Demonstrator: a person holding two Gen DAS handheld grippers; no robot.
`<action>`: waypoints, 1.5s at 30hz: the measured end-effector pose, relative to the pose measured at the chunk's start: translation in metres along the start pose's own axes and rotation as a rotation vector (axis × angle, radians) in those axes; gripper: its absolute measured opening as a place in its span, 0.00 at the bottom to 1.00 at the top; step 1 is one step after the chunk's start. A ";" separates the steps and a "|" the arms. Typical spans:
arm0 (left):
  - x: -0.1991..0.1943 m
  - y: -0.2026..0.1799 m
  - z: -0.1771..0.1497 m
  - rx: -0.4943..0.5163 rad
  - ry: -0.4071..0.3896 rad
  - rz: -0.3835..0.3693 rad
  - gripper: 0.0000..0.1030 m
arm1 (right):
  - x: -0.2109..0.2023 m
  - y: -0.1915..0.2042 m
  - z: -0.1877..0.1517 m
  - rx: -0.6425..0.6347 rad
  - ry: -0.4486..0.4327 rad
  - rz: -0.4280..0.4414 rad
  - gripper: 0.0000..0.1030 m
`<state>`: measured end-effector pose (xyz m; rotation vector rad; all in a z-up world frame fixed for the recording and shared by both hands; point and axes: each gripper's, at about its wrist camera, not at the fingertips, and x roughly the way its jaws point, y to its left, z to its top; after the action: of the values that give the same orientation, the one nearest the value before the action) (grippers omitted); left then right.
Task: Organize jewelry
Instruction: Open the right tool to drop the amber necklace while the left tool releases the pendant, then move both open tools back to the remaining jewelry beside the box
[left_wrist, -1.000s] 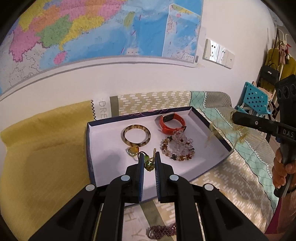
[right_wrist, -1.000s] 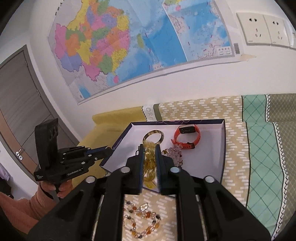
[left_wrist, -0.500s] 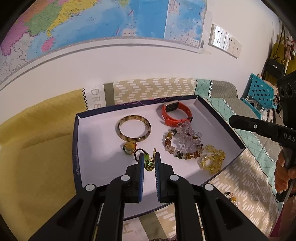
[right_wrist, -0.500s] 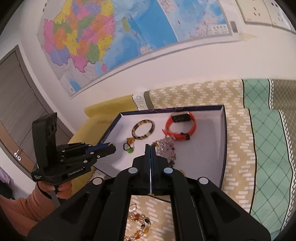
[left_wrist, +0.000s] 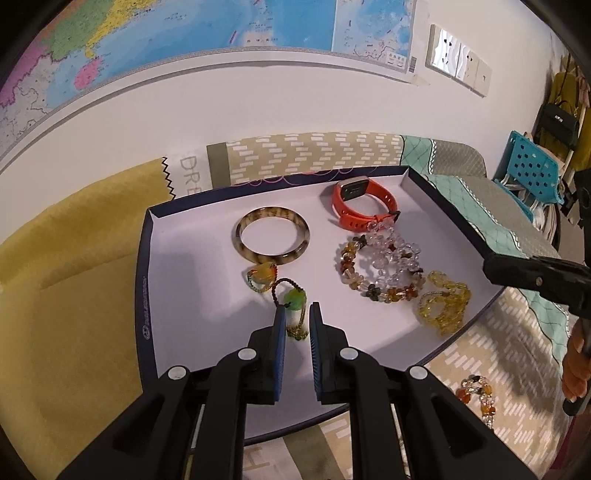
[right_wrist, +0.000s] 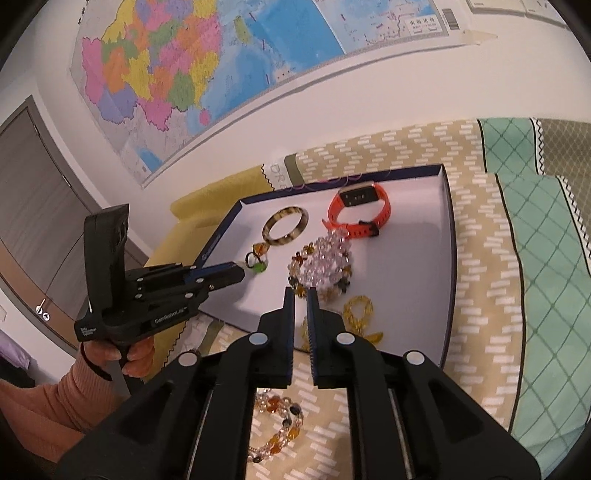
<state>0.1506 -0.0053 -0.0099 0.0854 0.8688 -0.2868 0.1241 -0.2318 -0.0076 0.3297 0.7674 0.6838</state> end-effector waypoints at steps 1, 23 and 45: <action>-0.001 -0.001 0.000 0.002 -0.002 0.001 0.16 | 0.000 0.000 -0.001 0.001 0.001 0.001 0.11; -0.051 -0.015 -0.015 0.032 -0.120 0.029 0.49 | -0.008 0.014 -0.030 -0.019 0.024 -0.013 0.41; -0.090 0.008 -0.083 -0.012 -0.114 0.009 0.56 | 0.014 0.053 -0.078 -0.200 0.142 -0.148 0.76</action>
<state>0.0365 0.0368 0.0047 0.0612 0.7570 -0.2757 0.0507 -0.1811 -0.0411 0.0413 0.8419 0.6423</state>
